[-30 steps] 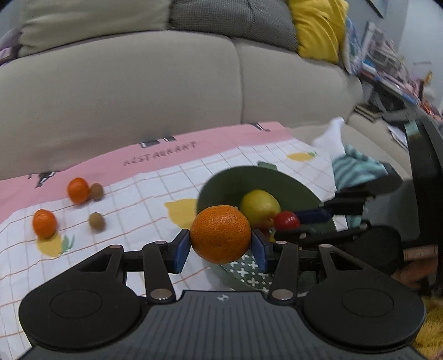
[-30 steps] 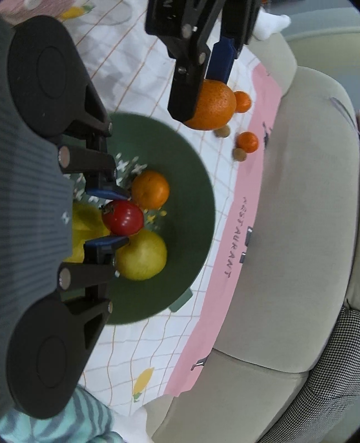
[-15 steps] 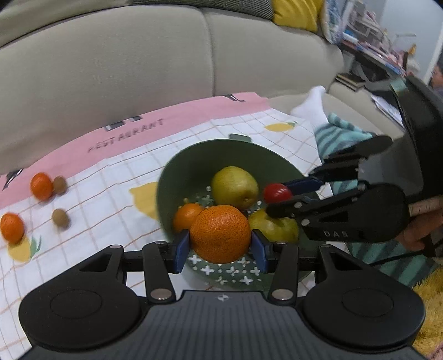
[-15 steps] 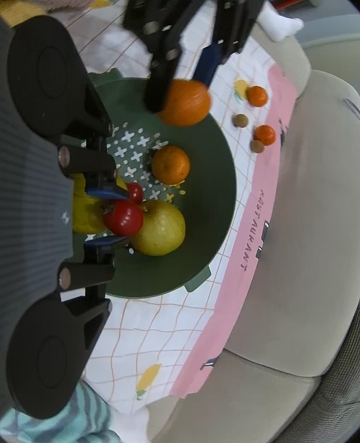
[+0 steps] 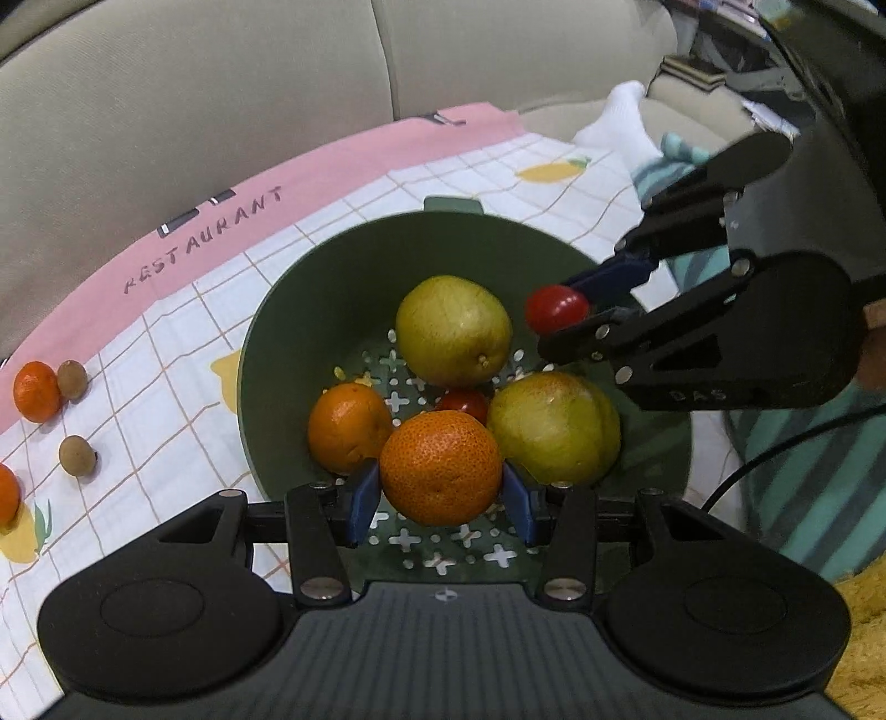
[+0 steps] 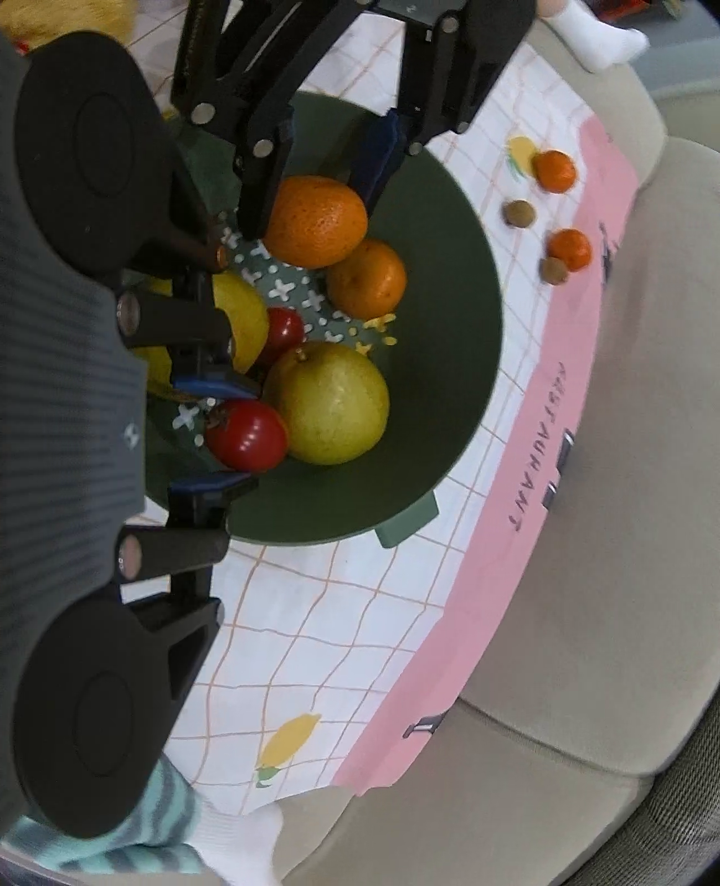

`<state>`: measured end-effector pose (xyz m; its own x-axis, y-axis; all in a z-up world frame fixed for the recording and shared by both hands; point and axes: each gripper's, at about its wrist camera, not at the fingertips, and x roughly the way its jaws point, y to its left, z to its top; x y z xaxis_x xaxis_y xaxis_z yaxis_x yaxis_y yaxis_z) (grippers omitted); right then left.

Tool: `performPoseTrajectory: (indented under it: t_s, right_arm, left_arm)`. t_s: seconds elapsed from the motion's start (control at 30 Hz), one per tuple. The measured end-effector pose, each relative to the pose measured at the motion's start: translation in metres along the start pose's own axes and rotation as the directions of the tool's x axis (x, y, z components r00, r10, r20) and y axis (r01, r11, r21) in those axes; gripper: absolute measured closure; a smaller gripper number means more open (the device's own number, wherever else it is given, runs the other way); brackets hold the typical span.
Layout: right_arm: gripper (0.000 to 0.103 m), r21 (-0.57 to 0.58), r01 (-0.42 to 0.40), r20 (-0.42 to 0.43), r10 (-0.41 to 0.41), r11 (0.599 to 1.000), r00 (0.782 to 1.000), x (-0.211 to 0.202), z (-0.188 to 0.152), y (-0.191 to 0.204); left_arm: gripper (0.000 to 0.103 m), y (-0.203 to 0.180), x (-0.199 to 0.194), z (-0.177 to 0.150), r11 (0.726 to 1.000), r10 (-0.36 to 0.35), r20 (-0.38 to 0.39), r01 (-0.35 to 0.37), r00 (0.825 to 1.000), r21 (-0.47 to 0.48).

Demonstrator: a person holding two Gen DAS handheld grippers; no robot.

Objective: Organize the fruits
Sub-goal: 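Carry the mandarin and tomato into the green colander and release both, then move both open tools back toward the remaining fruits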

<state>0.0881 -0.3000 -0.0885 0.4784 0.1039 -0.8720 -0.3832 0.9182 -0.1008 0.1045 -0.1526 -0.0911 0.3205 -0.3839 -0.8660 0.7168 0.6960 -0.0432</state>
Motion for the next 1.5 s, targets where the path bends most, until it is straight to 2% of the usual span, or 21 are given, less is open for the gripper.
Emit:
performPoseTrajectory:
  t_s: [0.27, 0.47, 0.73, 0.97, 1.13, 1.27, 1.37, 1.5]
  right_arm:
    - [0.078, -0.098, -0.034, -0.082, 0.026, 0.995, 0.996, 0.012, 0.011, -0.001]
    - [0.078, -0.153, -0.065, -0.141, 0.043, 0.986, 0.989, 0.023, 0.016, -0.002]
    - [0.078, -0.185, -0.094, -0.183, 0.06, 0.978, 0.981, 0.03, 0.025, -0.002]
    - [0.076, -0.183, -0.098, -0.195, 0.061, 0.978, 0.979, 0.029, 0.026, -0.002]
    - [0.067, -0.163, -0.1, -0.184, 0.069, 0.982, 0.98, 0.024, 0.028, -0.003]
    - [0.065, -0.167, -0.082, -0.173, 0.052, 0.983, 0.984, 0.017, 0.027, 0.0]
    - [0.06, -0.161, -0.07, -0.161, 0.044, 0.984, 0.986, 0.012, 0.027, 0.002]
    - [0.058, -0.163, -0.059, -0.138, 0.036, 0.985, 0.99, 0.003, 0.03, 0.008]
  left_arm:
    - [0.05, -0.001, 0.008, 0.005, 0.999, -0.017, -0.02, 0.017, 1.0, 0.028]
    - [0.049, -0.009, 0.012, 0.006, 0.995, 0.028, -0.058, -0.023, 0.998, 0.094]
    - [0.049, -0.01, 0.017, 0.007, 0.996, 0.034, -0.069, -0.028, 0.997, 0.09]
    - [0.047, -0.01, 0.017, 0.006, 0.996, 0.037, -0.061, -0.032, 0.997, 0.086]
    - [0.044, -0.004, 0.011, 0.006, 0.999, 0.01, -0.043, -0.008, 0.999, 0.04]
    - [0.044, 0.002, 0.003, 0.005, 1.0, -0.001, -0.021, 0.001, 1.0, 0.002]
    - [0.043, 0.004, -0.005, 0.003, 1.0, 0.001, -0.005, -0.001, 1.0, -0.016]
    - [0.043, 0.002, -0.018, 0.001, 1.0, 0.017, 0.025, -0.017, 1.0, -0.018]
